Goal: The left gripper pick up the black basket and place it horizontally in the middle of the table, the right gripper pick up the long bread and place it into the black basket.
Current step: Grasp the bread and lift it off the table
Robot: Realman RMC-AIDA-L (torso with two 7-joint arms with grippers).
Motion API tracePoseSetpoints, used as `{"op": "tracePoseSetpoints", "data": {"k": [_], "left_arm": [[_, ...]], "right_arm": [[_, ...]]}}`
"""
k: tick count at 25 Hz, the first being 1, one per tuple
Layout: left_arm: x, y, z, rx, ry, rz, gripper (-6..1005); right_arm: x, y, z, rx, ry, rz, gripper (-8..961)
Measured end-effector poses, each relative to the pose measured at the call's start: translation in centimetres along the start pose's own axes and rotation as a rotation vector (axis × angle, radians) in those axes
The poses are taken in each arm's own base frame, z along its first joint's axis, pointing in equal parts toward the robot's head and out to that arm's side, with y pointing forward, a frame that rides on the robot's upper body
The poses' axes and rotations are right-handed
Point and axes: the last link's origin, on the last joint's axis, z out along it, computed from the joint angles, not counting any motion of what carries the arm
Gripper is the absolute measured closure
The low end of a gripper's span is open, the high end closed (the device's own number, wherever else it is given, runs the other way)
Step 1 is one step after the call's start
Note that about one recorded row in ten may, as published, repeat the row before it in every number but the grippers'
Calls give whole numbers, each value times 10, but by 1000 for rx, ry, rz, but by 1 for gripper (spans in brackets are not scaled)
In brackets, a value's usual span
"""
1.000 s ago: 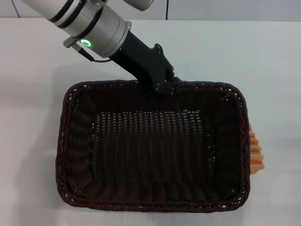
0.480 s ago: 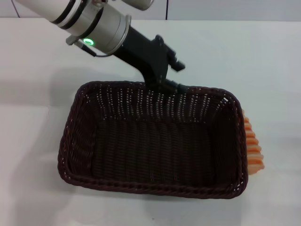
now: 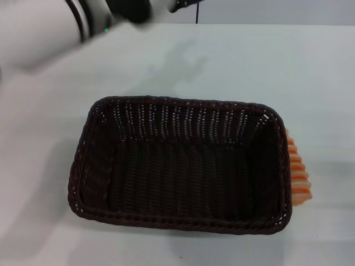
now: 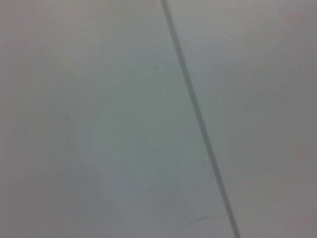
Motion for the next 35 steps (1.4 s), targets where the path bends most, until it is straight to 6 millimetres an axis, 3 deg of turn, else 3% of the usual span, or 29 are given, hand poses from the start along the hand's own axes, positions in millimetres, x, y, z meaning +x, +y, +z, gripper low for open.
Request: {"op": "tracePoseSetpoints", "data": {"k": [3,6,9,10,11,16,20,25,35], "left_arm": [[-9,10,-3,182,-38,76,231],[-28,9,-20,457,-46,94,231],[-49,7,-46,614,32,-72,231],[-76,9,-65,658,83,-292,231],[-76,9,-65,658,83,-292,231],[-152,22,-97,708,58,-679,231],[-189,36,-115,729,-34,-771,231],[-194,41,-120,727,-48,-783,231],[-191,41,-117,705,-29,-779,231]], "right_arm": [[3,6,0,-38,20,4,116],[8,16,-2,-104,57,11,117],[15,27,-6,-184,106,13,117],[19,34,-8,-236,134,4,117],[19,34,-8,-236,134,4,117],[27,48,-12,-308,182,2,117],[41,58,-8,-351,272,4,117],[59,68,1,-408,388,-20,118],[76,81,11,-443,501,-35,118]]}}
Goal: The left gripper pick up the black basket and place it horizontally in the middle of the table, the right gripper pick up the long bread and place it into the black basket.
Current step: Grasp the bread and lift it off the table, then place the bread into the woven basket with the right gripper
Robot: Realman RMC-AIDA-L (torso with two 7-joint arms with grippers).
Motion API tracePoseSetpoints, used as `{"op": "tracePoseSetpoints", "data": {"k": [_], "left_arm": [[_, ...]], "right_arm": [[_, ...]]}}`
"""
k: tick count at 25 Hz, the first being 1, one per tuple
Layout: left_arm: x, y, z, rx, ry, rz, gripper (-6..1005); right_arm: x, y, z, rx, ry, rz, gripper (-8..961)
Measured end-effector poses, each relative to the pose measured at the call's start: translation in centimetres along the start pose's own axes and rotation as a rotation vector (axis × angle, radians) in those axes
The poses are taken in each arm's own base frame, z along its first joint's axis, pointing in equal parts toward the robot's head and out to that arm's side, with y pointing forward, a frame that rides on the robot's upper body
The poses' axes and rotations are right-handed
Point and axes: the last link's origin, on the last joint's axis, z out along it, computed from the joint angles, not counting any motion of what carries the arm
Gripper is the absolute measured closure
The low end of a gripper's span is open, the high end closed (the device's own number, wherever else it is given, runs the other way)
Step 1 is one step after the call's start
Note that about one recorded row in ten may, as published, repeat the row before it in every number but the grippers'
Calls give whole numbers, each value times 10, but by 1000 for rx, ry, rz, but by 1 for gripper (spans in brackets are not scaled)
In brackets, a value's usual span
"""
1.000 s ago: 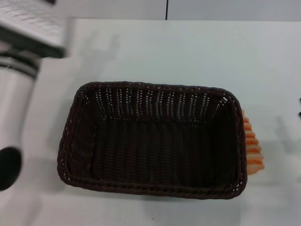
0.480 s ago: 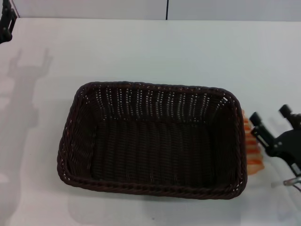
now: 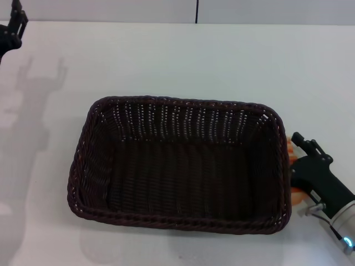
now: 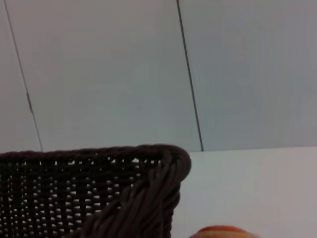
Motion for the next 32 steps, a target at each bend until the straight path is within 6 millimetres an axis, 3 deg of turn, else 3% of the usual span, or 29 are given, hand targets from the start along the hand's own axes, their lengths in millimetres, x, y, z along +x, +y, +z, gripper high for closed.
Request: {"op": "tracePoseSetpoints", "data": {"k": [5,10,12,13,19,23,25,32], "left_arm": [[2,9,4,-42,7,8,231],[3,10,5,-46,11,3,231],[3,11,5,-49,12,3,231],[3,11,5,-53,12,3,231],[3,15,4,-70,11,6,231],[2,18,4,-81,10,6,231],[2,18,4,-84,10,2,231],[3,19,2,-84,14,-9,231]], "right_arm": [[1,4,-1,-13,0,4,116],[-2,1,-7,15,-33,11,174],[-7,1,-11,22,-86,15,264],[-12,1,-16,23,-128,14,309],[-50,-2,-55,66,-473,2,369],[-72,15,-71,-69,-652,-19,389],[-77,28,-65,-195,-666,-17,400],[-72,47,-34,-374,-540,-4,441]]}}
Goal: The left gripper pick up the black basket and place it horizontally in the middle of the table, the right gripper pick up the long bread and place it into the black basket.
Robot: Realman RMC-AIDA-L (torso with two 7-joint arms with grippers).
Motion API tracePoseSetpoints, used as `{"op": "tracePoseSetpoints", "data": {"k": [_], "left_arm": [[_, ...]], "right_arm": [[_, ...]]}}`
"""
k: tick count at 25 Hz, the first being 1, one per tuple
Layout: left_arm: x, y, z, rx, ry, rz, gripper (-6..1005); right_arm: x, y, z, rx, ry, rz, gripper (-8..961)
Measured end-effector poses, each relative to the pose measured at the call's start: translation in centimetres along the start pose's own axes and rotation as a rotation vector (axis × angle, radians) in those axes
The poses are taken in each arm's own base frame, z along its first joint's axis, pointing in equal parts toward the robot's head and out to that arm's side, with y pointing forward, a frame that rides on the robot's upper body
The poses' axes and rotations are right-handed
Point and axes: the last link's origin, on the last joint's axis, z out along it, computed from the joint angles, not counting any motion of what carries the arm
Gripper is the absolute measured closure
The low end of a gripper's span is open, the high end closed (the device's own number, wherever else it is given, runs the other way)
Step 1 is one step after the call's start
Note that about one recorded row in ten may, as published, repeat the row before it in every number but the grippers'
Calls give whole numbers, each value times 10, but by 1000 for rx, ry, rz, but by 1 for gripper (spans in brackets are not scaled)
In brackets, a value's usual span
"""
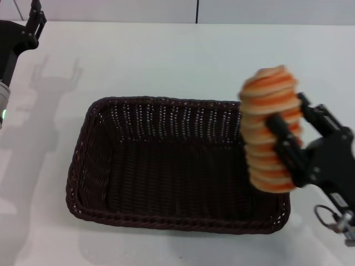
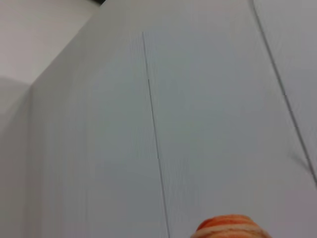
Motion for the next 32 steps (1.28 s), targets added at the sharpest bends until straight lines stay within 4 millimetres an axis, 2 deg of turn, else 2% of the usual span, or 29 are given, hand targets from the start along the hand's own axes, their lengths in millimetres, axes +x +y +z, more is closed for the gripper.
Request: {"op": "tracePoseSetpoints", "data": {"k": [3,8,11,14,16,19,24,28,32], "left_arm": [[0,0,0,1,0,-1,231],[-1,0,-1,0,-7,-3,231],[-2,0,-2,-3,-9,-3,231],[-2,0,-2,-3,-10,-2,231],[-2,0,-2,-4,-11,-2,231],[-4,-2,-4,6,-15,-3,231],[-7,-9,-11,34,-26,-6,231],[-12,-17,-17,63,-46,-3,231],[-13,-19,-18,72,-50,-2,231]], "right_arm": [[10,-5,9,7,59,38,461],[14,-15,19,-20,105,134,366],[15,-17,23,-42,119,158,156],[12,-22,19,-3,102,151,132],[7,-33,8,111,59,99,116],[-5,-59,-19,352,5,5,108],[-29,-95,-81,769,-76,-128,108],[-39,-104,-116,970,-101,-176,108],[-41,-102,-126,1002,-103,-193,108]]}}
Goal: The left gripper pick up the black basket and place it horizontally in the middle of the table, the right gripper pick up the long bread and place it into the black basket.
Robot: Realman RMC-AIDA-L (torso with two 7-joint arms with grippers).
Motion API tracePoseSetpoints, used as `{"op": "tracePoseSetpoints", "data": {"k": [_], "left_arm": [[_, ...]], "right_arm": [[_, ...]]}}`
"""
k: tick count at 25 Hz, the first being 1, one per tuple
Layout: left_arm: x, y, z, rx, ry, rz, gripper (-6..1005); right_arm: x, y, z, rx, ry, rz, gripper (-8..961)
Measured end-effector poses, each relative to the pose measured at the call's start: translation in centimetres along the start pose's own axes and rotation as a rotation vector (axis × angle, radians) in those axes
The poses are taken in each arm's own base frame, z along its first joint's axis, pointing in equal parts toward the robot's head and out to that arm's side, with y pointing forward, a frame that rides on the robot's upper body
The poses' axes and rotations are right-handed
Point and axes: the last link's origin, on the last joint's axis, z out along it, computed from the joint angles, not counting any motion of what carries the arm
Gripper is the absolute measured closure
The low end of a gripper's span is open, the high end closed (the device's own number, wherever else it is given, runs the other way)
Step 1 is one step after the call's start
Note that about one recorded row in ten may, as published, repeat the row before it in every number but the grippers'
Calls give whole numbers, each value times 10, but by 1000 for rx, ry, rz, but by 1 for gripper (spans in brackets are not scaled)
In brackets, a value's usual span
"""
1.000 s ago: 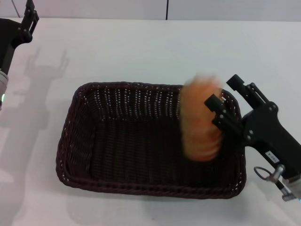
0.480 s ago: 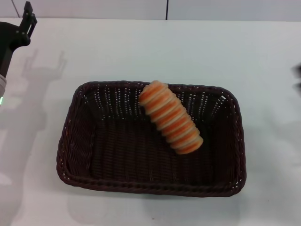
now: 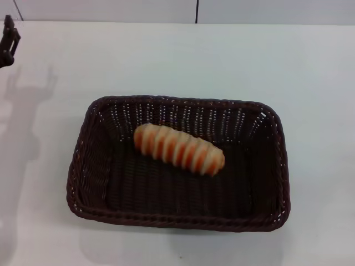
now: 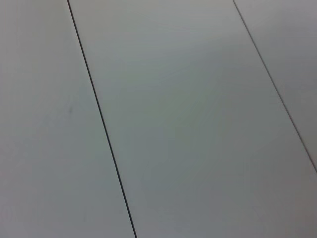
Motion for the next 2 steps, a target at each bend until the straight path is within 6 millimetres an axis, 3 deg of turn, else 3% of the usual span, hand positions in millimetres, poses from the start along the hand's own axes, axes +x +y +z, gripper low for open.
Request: {"op": "tracePoseSetpoints", "data": {"k": [2], "left_arm": [[-2,-8,-4,33,-9,-7,231]], "right_arm": [[1,0,-1,-3,6,-3,108]]}}
